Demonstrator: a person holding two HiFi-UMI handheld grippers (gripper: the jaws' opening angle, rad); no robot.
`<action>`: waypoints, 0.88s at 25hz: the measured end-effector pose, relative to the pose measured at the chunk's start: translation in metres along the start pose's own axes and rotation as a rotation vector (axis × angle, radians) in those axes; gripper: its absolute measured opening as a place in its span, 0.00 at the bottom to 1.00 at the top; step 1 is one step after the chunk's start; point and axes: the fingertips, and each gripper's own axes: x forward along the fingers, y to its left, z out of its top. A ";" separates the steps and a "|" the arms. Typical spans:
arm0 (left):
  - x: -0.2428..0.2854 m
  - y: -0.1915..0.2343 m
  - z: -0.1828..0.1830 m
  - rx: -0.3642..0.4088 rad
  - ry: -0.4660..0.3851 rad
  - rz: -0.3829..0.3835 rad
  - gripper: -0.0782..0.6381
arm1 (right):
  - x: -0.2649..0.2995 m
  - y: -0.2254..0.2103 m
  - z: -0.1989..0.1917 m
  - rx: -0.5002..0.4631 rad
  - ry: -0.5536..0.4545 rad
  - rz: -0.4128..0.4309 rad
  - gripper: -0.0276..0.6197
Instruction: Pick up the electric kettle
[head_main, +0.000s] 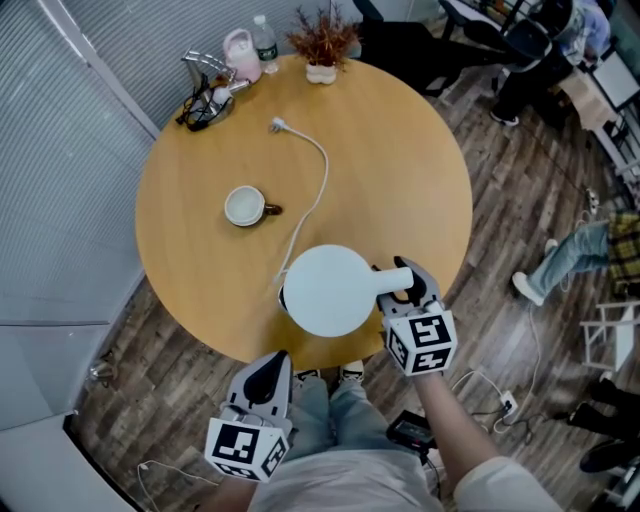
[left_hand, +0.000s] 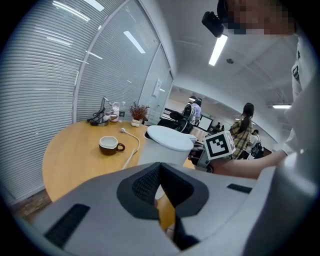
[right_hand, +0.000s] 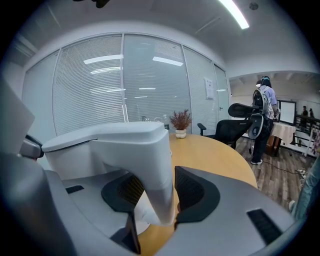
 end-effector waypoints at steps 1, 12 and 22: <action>0.000 0.001 0.000 -0.001 0.001 0.000 0.11 | 0.001 0.000 0.000 0.001 0.001 -0.001 0.34; 0.000 0.005 -0.001 -0.013 0.008 0.002 0.11 | 0.000 -0.004 0.005 0.014 -0.044 -0.049 0.22; -0.003 0.009 -0.004 -0.015 0.007 0.013 0.11 | 0.000 -0.005 0.009 0.044 -0.085 -0.070 0.22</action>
